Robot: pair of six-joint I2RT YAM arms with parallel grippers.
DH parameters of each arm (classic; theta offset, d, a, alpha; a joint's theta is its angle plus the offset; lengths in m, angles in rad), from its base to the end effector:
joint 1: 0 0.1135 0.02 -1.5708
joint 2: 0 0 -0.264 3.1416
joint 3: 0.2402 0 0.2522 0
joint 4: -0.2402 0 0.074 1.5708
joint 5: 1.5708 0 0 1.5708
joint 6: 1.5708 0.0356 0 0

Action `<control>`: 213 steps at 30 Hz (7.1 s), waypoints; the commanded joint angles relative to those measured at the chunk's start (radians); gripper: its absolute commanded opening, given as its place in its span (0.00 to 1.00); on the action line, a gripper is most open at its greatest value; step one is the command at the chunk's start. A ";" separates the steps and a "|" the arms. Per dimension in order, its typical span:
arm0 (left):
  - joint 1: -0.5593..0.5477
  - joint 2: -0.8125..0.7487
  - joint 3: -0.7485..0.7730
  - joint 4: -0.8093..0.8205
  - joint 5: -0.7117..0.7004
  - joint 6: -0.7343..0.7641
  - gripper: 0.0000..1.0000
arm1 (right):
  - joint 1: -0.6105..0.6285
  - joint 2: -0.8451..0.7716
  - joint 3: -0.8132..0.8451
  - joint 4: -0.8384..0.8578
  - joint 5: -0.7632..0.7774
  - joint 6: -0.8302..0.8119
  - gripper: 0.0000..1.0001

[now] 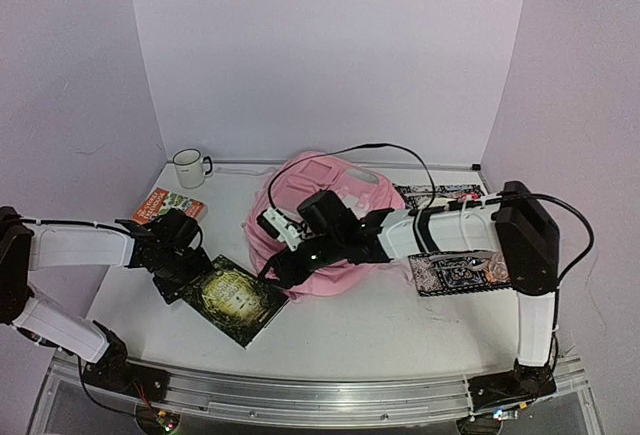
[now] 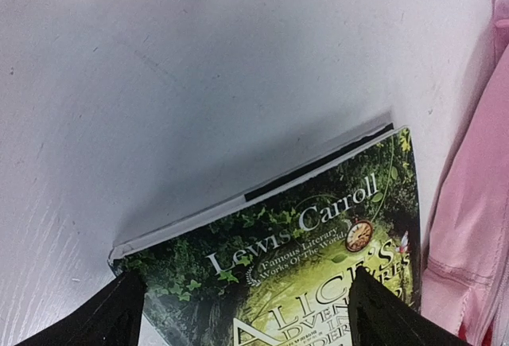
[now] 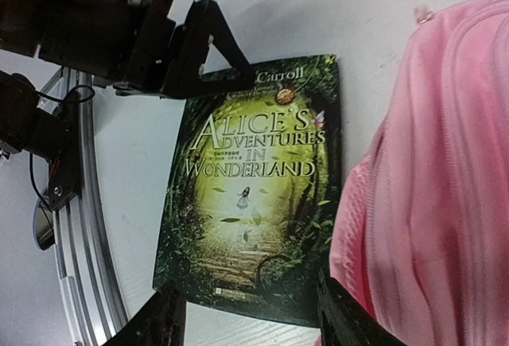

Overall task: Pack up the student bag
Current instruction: Move the book to the center of the board, then grab the student bag from the center of the board, then pick up the largest pocket of the bag from the student bag.

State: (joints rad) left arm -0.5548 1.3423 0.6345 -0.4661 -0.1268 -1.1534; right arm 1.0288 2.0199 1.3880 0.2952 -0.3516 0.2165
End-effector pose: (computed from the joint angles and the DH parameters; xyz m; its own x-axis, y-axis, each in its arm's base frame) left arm 0.1958 -0.1161 0.1561 -0.7575 -0.5974 -0.2633 -0.5216 0.7964 -0.3061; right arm 0.2315 0.4082 0.2196 -0.3752 -0.2322 -0.8974 -0.9127 0.2618 0.3139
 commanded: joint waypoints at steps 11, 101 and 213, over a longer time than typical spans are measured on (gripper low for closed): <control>0.012 0.056 -0.097 0.119 0.075 0.059 0.90 | 0.033 0.207 0.192 -0.241 0.278 0.082 0.62; -0.274 -0.140 -0.287 1.188 0.417 -0.120 0.72 | 0.021 0.027 -0.129 0.186 -0.183 0.444 0.57; -0.030 -0.238 -0.201 0.698 0.382 0.041 0.00 | -0.150 -0.195 -0.097 -0.361 0.421 -0.531 0.63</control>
State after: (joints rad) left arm -0.5965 1.0977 0.4107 0.1066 0.2088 -1.1083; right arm 0.8755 1.8122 1.2800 -0.0044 0.1019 -0.2302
